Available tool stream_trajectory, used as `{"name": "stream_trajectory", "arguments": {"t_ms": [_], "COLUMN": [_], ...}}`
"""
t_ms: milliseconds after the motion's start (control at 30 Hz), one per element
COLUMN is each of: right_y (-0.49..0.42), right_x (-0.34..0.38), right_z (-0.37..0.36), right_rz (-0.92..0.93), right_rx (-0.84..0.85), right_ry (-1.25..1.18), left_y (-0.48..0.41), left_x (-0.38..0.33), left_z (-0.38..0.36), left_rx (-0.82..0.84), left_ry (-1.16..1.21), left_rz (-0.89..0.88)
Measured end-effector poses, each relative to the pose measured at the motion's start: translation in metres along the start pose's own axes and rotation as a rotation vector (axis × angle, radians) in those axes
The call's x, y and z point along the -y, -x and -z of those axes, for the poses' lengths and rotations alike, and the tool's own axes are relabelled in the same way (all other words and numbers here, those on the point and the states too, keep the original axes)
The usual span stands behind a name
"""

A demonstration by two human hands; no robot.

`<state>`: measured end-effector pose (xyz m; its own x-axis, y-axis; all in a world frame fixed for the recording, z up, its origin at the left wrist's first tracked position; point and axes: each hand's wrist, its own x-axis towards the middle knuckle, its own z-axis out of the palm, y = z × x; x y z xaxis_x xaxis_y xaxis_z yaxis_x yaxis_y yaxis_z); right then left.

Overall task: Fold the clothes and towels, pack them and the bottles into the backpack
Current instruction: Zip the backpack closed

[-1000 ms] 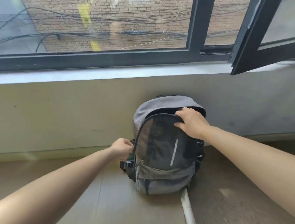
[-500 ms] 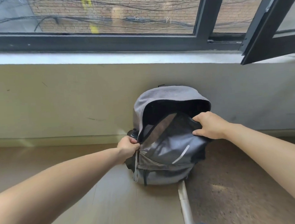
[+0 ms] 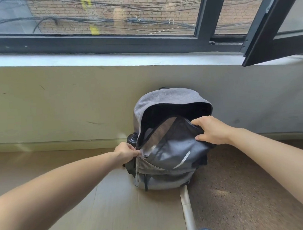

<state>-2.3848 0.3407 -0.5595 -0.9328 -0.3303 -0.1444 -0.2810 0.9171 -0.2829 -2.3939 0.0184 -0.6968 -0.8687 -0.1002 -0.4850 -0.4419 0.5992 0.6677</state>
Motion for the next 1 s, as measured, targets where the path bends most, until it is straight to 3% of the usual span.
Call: {"name": "stream_trajectory", "arguments": {"t_ms": [200, 500, 633, 1000], "right_y": [0.002, -0.002, -0.009, -0.031], "right_x": [-0.001, 0.027, 0.044, 0.104], "right_z": [-0.001, 0.007, 0.006, 0.008], "right_rz": [-0.030, -0.048, -0.040, 0.044], "right_rx": [0.067, -0.096, -0.195, -0.275], "right_ry": [0.014, 0.123, 0.123, -0.223], "left_y": [0.009, 0.029, 0.051, 0.070], "left_x": [-0.016, -0.065, -0.104, -0.144], "left_z": [0.019, 0.040, 0.052, 0.080], "left_rx": [0.209, -0.060, -0.094, -0.053], "left_ry": [0.045, 0.402, 0.561, 0.229], "left_rz": [-0.031, -0.213, -0.350, -0.646]}}
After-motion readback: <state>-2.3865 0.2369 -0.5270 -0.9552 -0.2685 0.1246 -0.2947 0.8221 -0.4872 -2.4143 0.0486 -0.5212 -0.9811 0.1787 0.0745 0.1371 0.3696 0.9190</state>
